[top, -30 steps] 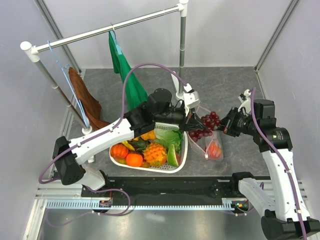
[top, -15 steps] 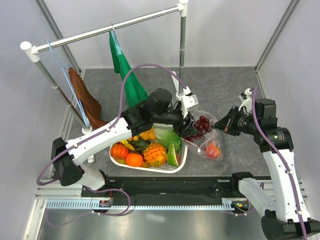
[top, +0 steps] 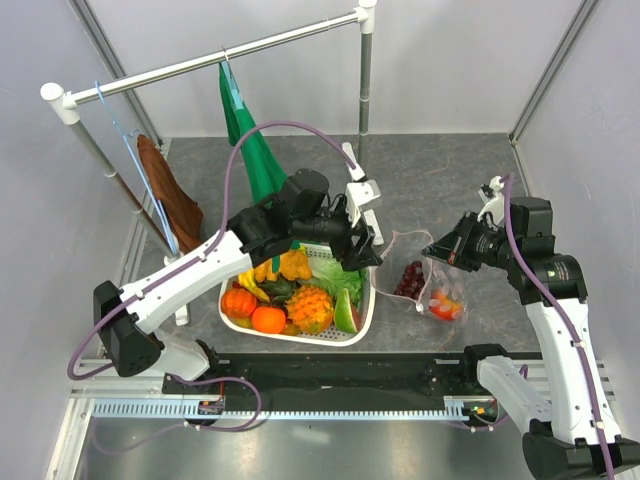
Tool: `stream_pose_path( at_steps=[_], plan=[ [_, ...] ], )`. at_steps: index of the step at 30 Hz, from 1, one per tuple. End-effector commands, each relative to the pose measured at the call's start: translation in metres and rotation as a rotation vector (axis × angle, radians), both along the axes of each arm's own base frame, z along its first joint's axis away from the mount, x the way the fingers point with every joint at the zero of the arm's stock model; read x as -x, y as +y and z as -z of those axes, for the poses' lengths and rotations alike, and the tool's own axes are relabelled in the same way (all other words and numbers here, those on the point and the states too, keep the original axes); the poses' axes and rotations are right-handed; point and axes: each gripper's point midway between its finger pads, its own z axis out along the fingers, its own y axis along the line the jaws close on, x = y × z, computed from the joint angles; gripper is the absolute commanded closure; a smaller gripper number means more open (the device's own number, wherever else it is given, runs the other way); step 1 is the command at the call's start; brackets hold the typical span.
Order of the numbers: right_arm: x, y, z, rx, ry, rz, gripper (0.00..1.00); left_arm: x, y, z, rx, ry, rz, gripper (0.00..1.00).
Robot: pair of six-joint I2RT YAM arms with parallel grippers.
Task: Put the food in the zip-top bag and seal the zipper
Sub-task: Place the fake fruit in the zipper food storage bag, then adjust the zipper food storage bag at the center of the board.
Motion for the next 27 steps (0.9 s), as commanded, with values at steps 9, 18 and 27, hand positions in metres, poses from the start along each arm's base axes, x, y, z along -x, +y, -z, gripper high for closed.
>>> stream_pose_path(
  at_steps=[9, 18, 27],
  plan=[
    [-0.004, 0.004, -0.02, -0.039, -0.068, -0.003, 1.0, -0.003, -0.012, 0.075, -0.12, 0.202, -0.115, 0.22],
    [0.002, 0.002, -0.027, -0.017, -0.096, -0.009, 1.0, -0.012, -0.027, 0.095, -0.161, 0.274, -0.14, 0.59],
    [0.013, -0.029, -0.034, 0.182, -0.146, 0.066, 1.0, 0.012, -0.019, -0.04, -0.094, 0.088, 0.09, 0.98]
  ],
)
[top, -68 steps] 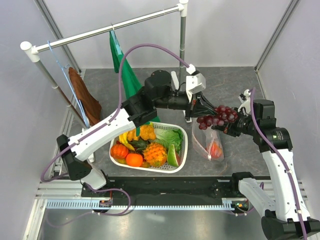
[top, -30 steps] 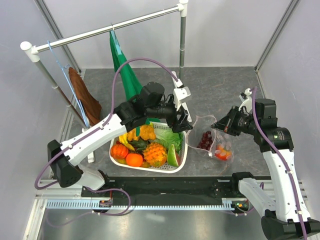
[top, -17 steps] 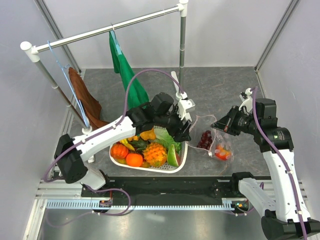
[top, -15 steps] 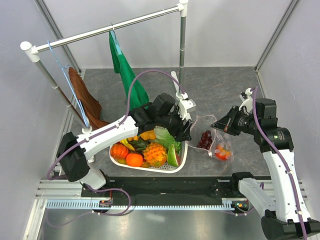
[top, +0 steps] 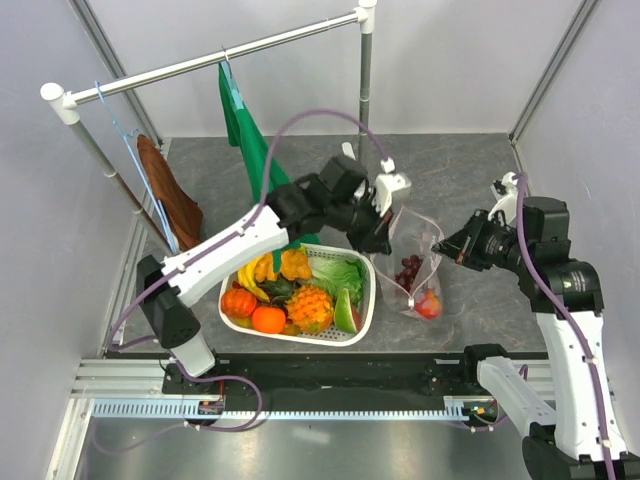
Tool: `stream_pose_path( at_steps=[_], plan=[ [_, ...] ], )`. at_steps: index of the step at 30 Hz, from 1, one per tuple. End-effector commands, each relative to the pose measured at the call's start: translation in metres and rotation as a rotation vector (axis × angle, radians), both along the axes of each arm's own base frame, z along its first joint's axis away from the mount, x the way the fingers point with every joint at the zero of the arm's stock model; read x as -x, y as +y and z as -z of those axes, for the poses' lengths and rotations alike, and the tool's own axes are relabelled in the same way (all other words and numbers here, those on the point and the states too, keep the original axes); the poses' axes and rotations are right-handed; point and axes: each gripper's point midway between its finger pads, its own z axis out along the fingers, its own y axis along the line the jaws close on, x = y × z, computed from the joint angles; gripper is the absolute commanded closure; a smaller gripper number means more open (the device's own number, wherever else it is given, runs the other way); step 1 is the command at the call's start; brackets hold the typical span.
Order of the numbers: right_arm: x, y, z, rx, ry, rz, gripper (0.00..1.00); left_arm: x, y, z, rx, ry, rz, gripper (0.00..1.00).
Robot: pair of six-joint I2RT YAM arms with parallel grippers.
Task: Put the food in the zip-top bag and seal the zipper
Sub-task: Adjust the zipper food storage bag at the center of the board.
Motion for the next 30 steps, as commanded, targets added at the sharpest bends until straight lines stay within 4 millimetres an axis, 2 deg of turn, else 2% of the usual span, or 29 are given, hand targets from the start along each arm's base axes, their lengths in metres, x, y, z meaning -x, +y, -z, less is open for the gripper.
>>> stream_pose_path(
  at_steps=[1, 6, 8, 11, 12, 13, 15, 16, 17, 19, 22, 23, 25, 26, 27, 28, 29, 30],
  plan=[
    [0.007, -0.025, -0.016, 0.155, -0.106, 0.05, 1.0, 0.015, 0.014, -0.091, 0.094, -0.169, 0.137, 0.98],
    [0.015, -0.029, -0.035, 0.182, -0.16, 0.051, 1.0, 0.018, 0.016, -0.082, 0.036, -0.133, 0.174, 0.98],
    [0.021, -0.023, -0.051, 0.159, -0.199, 0.024, 1.0, 0.018, 0.014, -0.089, 0.053, -0.135, 0.179, 0.98],
    [0.03, -0.016, -0.067, 0.126, -0.231, -0.02, 1.0, 0.014, 0.011, -0.109, 0.105, -0.144, 0.177, 0.98],
    [0.031, -0.015, -0.066, 0.123, -0.222, -0.024, 1.0, 0.015, 0.011, -0.116, 0.127, -0.136, 0.184, 0.98],
    [0.031, -0.015, -0.064, 0.125, -0.219, -0.028, 1.0, 0.012, 0.01, -0.113, 0.118, -0.136, 0.178, 0.98],
    [0.022, -0.021, -0.037, 0.157, -0.143, -0.003, 1.0, 0.001, 0.008, -0.095, 0.063, -0.129, 0.131, 0.98],
    [0.016, -0.027, -0.024, 0.185, -0.108, 0.027, 1.0, -0.004, 0.004, -0.08, 0.029, -0.108, 0.122, 0.98],
    [0.008, -0.028, -0.006, 0.198, -0.053, 0.031, 1.0, -0.007, 0.003, -0.072, 0.011, -0.1, 0.124, 0.97],
    [0.003, -0.029, 0.012, 0.202, -0.008, 0.034, 1.0, -0.013, -0.001, -0.06, -0.014, -0.092, 0.117, 0.93],
    [-0.002, -0.026, 0.013, 0.185, -0.017, 0.028, 1.0, -0.027, 0.0, -0.059, -0.009, -0.084, 0.089, 0.79],
    [-0.003, -0.025, 0.013, 0.185, -0.014, 0.026, 1.0, -0.031, 0.002, -0.065, 0.001, -0.095, 0.078, 0.66],
    [-0.004, -0.026, 0.008, 0.184, -0.026, 0.029, 1.0, -0.037, 0.01, -0.077, 0.024, -0.122, 0.073, 0.51],
    [-0.004, -0.025, 0.006, 0.182, -0.033, 0.025, 1.0, -0.034, 0.019, -0.09, 0.04, -0.179, 0.092, 0.37],
    [-0.004, -0.025, 0.005, 0.183, -0.036, 0.026, 1.0, -0.03, 0.025, -0.095, 0.044, -0.211, 0.116, 0.28],
    [-0.003, -0.025, 0.003, 0.18, -0.04, 0.025, 1.0, -0.025, 0.032, -0.093, 0.035, -0.258, 0.166, 0.16],
    [-0.002, -0.025, 0.001, 0.18, -0.046, 0.027, 1.0, -0.013, 0.044, -0.114, 0.073, -0.313, 0.187, 0.01],
    [-0.002, -0.025, 0.001, 0.179, -0.047, 0.026, 1.0, -0.006, 0.052, -0.116, 0.076, -0.337, 0.206, 0.0]
  ],
)
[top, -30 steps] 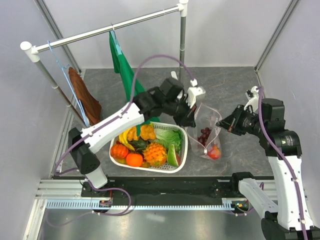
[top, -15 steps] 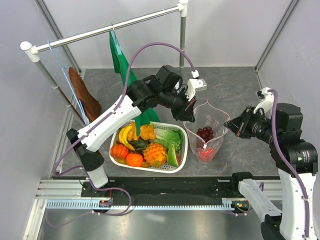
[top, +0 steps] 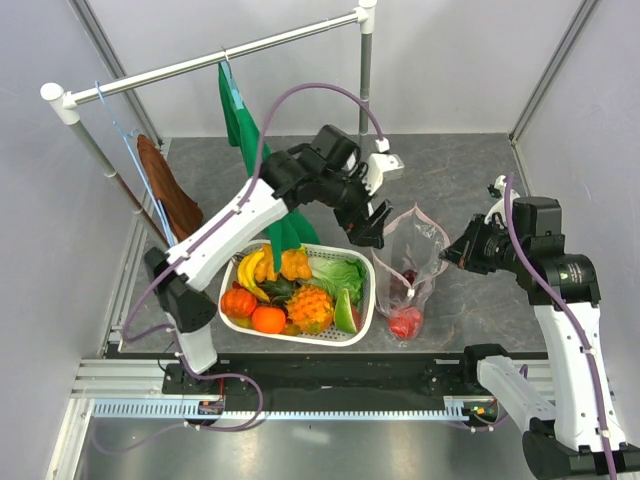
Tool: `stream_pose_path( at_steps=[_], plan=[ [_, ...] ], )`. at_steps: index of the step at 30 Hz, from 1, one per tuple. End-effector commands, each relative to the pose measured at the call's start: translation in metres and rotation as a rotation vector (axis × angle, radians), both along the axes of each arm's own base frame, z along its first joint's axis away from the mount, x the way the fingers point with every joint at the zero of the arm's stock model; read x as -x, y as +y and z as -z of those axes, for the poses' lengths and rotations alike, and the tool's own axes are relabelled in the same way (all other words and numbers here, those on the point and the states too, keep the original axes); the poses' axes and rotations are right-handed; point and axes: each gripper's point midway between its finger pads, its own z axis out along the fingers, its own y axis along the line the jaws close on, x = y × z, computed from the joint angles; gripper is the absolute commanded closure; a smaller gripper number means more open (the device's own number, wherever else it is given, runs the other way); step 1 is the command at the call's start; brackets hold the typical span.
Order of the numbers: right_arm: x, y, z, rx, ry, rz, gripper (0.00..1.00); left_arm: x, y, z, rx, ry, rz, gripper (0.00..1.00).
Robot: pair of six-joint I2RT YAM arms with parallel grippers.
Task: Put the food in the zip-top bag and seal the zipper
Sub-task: Adjust the zipper food storage bag at the center of the board, then pick up the fake fruit from the bin.
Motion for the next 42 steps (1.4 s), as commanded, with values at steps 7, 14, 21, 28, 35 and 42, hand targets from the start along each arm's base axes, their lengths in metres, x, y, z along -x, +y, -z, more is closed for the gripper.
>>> stream_pose_path(
  at_steps=[7, 14, 21, 28, 35, 42],
  plan=[
    [0.0, -0.001, -0.015, -0.002, -0.073, 0.004, 1.0, 0.089, 0.107, -0.031, 0.008, -0.364, 0.345, 0.0],
    [-0.001, 0.001, -0.014, -0.01, -0.066, -0.002, 1.0, 0.106, 0.147, 0.032, -0.165, -0.561, 0.487, 0.0],
    [0.001, 0.002, -0.01, -0.017, -0.054, -0.009, 1.0, 0.095, 0.163, 0.071, -0.26, -0.665, 0.553, 0.16],
    [0.001, 0.004, -0.007, -0.022, -0.042, -0.017, 1.0, 0.096, 0.138, 0.083, -0.166, -0.669, 0.585, 0.0],
    [0.003, 0.004, -0.002, -0.029, -0.027, -0.016, 1.0, 0.113, 0.088, 0.065, -0.06, -0.701, 0.672, 0.0],
    [0.004, 0.005, -0.007, -0.032, -0.038, -0.016, 1.0, 0.109, 0.048, 0.08, -0.092, -0.555, 0.601, 0.01]
  ],
)
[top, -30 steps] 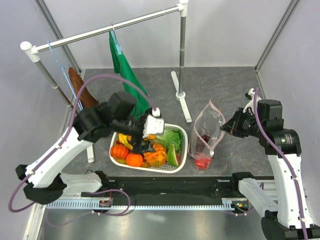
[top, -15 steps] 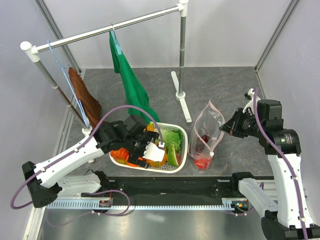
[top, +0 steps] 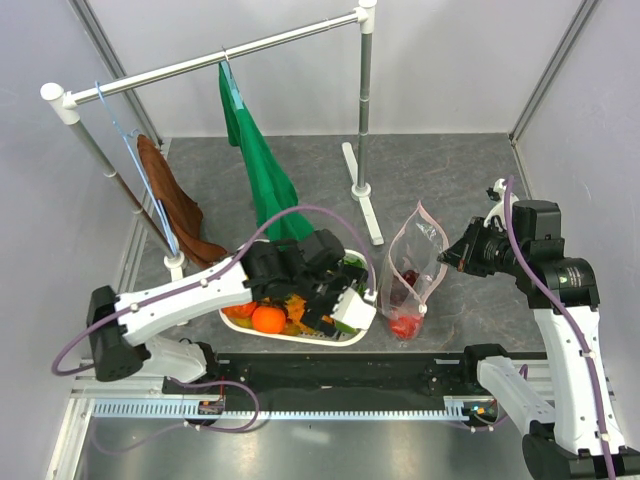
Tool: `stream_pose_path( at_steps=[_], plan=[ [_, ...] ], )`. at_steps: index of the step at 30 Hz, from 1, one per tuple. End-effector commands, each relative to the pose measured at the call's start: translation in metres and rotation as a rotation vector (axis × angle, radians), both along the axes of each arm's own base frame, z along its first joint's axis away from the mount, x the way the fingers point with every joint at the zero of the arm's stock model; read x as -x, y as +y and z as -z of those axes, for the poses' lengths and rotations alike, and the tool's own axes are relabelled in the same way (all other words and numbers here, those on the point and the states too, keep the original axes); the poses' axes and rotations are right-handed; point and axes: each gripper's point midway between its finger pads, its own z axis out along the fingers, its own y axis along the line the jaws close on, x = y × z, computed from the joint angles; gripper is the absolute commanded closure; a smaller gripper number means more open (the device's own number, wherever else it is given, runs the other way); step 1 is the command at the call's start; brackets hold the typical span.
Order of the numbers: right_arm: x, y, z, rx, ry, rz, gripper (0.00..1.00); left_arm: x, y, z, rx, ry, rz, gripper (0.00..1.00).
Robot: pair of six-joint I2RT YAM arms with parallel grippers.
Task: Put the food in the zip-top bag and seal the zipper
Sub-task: Pick up the fake fruit from the bin.
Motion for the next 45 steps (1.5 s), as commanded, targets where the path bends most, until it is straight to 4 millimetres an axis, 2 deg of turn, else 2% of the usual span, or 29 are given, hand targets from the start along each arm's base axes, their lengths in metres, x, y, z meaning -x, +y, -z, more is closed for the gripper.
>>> stream_pose_path(
  at_steps=[1, 9, 12, 20, 23, 26, 29, 30, 32, 33, 36, 41, 45],
  plan=[
    [-0.001, 0.002, -0.009, -0.017, -0.033, -0.003, 1.0, -0.008, -0.027, -0.01, 0.056, 0.072, -0.103, 0.01],
    [0.0, 0.004, -0.006, -0.027, -0.029, -0.011, 1.0, -0.007, -0.02, 0.013, -0.01, 0.156, -0.16, 0.0],
    [0.0, 0.004, -0.005, -0.028, -0.029, -0.012, 1.0, -0.008, -0.023, 0.024, -0.044, 0.176, -0.165, 0.0],
    [0.001, 0.004, -0.008, -0.027, -0.033, -0.013, 1.0, -0.017, -0.029, 0.038, -0.071, 0.202, -0.171, 0.0],
    [0.001, 0.003, -0.008, -0.024, -0.034, -0.012, 1.0, -0.012, -0.027, 0.043, -0.091, 0.223, -0.157, 0.03],
    [0.0, 0.003, -0.007, -0.022, -0.033, -0.013, 1.0, -0.007, -0.023, 0.047, -0.118, 0.25, -0.143, 0.1],
    [0.0, 0.003, -0.006, -0.018, -0.033, -0.012, 1.0, -0.003, -0.023, 0.039, -0.107, 0.257, -0.121, 0.21],
    [0.0, 0.003, -0.007, -0.018, -0.036, -0.011, 1.0, -0.001, -0.023, 0.035, -0.102, 0.262, -0.115, 0.28],
    [0.0, 0.002, -0.006, -0.016, -0.035, -0.011, 1.0, 0.0, -0.025, 0.021, -0.073, 0.261, -0.11, 0.35],
    [0.0, 0.003, -0.006, -0.017, -0.034, -0.011, 1.0, 0.004, -0.022, 0.018, -0.079, 0.274, -0.105, 0.42],
    [0.001, 0.003, -0.004, -0.017, -0.03, -0.013, 1.0, 0.01, -0.018, 0.003, -0.07, 0.29, -0.097, 0.52],
    [0.0, 0.002, -0.002, -0.014, -0.027, -0.01, 1.0, 0.014, -0.011, -0.016, -0.051, 0.278, -0.096, 0.67],
    [-0.001, 0.001, -0.003, -0.01, -0.028, -0.005, 1.0, 0.024, -0.007, -0.044, -0.003, 0.303, -0.079, 0.69]
  ],
)
